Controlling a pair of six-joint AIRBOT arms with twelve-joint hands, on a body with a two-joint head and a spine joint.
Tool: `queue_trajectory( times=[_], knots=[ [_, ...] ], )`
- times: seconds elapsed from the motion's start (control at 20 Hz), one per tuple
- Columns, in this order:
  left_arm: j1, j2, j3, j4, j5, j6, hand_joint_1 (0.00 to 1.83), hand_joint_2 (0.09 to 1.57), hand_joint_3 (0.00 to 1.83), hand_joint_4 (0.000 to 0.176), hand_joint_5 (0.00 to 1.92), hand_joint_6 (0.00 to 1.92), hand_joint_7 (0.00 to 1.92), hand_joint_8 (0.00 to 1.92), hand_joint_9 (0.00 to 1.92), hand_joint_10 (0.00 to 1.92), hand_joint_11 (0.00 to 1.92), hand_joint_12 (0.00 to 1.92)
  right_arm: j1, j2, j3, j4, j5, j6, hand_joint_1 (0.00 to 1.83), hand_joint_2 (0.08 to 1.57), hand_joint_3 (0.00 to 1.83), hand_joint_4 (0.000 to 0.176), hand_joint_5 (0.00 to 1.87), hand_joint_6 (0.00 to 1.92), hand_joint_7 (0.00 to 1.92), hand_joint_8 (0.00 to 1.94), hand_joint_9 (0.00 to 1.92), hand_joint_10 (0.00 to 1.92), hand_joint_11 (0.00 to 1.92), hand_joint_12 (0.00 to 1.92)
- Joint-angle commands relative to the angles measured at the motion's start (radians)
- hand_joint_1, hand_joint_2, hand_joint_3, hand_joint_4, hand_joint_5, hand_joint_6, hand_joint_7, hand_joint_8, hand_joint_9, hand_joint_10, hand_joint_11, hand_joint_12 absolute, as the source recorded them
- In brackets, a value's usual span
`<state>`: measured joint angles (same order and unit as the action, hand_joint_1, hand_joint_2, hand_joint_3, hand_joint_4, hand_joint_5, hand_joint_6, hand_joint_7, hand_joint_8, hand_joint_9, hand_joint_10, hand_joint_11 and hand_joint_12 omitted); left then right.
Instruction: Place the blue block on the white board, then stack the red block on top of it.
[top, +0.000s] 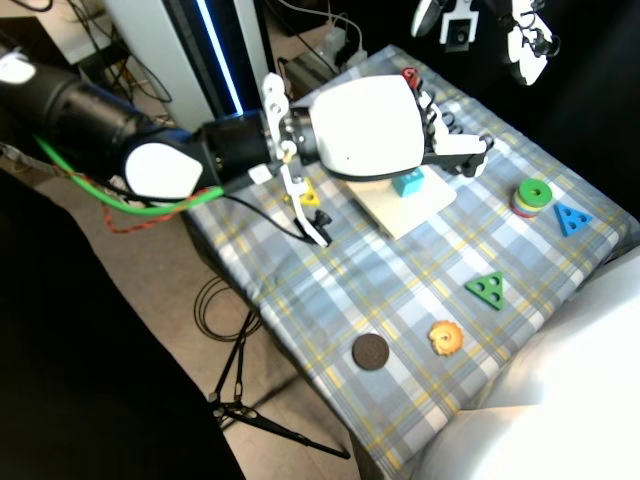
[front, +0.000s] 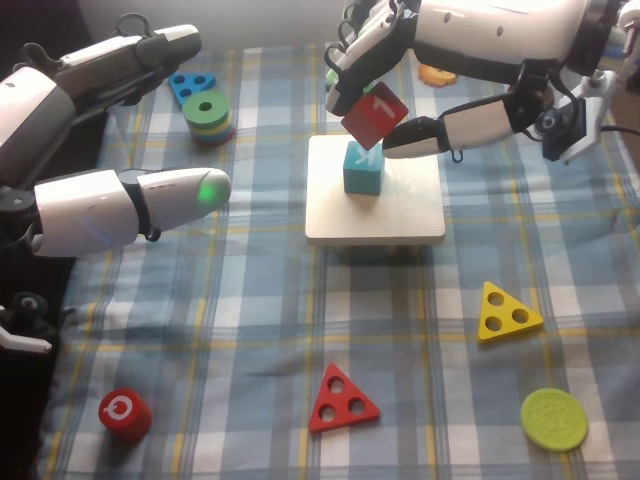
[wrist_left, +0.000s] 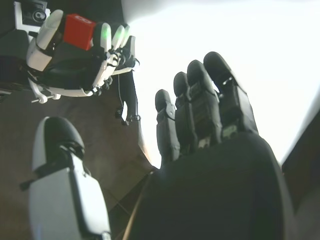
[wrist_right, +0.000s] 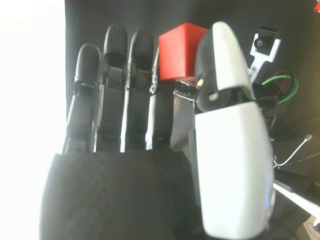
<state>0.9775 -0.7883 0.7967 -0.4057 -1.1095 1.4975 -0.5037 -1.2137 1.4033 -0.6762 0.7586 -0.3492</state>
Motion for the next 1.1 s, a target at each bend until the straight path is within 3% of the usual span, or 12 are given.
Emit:
queue_trajectory(
  times=[0.0,0.1,0.3,0.4,0.45,0.7,1.05],
  knots=[
    [-0.006,0.005,0.001,0.020,-0.113,-0.008,0.73,0.88,0.00,0.100,0.39,0.00,0.37,0.00,0.35,0.00,0.00,0.93,0.014,-0.002,0.003,0.047,0.103,0.012,1.18,1.06,0.00,0.000,1.10,0.77,0.94,0.00,0.84,0.01,0.21,1.13],
    [-0.007,0.005,0.001,0.020,-0.113,-0.008,0.71,0.87,0.00,0.106,0.40,0.00,0.37,0.00,0.35,0.00,0.00,0.95,0.011,-0.003,0.005,0.044,0.103,0.021,1.18,1.06,0.00,0.000,1.10,0.77,0.93,0.00,0.84,0.01,0.20,1.13],
    [-0.008,0.004,0.002,0.020,-0.113,-0.008,0.71,0.88,0.00,0.092,0.40,0.00,0.38,0.00,0.36,0.00,0.00,0.94,0.007,-0.009,0.013,0.040,0.101,0.032,1.17,1.08,0.00,0.000,1.06,0.84,0.91,0.00,0.68,0.01,0.10,1.03],
    [-0.009,0.004,0.002,0.021,-0.113,-0.008,0.71,0.88,0.00,0.094,0.39,0.00,0.38,0.00,0.36,0.00,0.00,0.94,0.003,-0.009,0.013,0.037,0.099,0.035,1.17,1.08,0.00,0.000,1.04,0.87,0.90,0.00,0.72,0.02,0.12,1.04],
    [-0.009,0.004,0.002,0.021,-0.113,-0.008,0.73,0.88,0.00,0.109,0.38,0.00,0.37,0.00,0.34,0.00,0.00,0.91,0.000,-0.009,0.013,0.035,0.096,0.038,1.17,1.08,0.00,0.000,1.04,0.88,0.92,0.01,0.76,0.03,0.13,1.04],
    [-0.009,0.004,0.002,0.021,-0.112,-0.008,0.76,0.88,0.00,0.089,0.39,0.00,0.38,0.00,0.36,0.00,0.00,0.98,-0.012,-0.015,0.016,0.030,0.090,0.044,1.17,1.08,0.00,0.000,1.05,0.86,0.94,0.01,0.81,0.03,0.13,1.00],
    [-0.009,0.004,0.003,0.021,-0.111,-0.008,0.76,0.88,0.00,0.094,0.39,0.00,0.38,0.00,0.36,0.00,0.00,1.01,-0.012,-0.022,0.034,0.026,0.081,0.050,1.17,1.09,0.00,0.000,1.02,0.90,0.94,0.01,0.79,0.01,0.14,1.05]
  ],
)
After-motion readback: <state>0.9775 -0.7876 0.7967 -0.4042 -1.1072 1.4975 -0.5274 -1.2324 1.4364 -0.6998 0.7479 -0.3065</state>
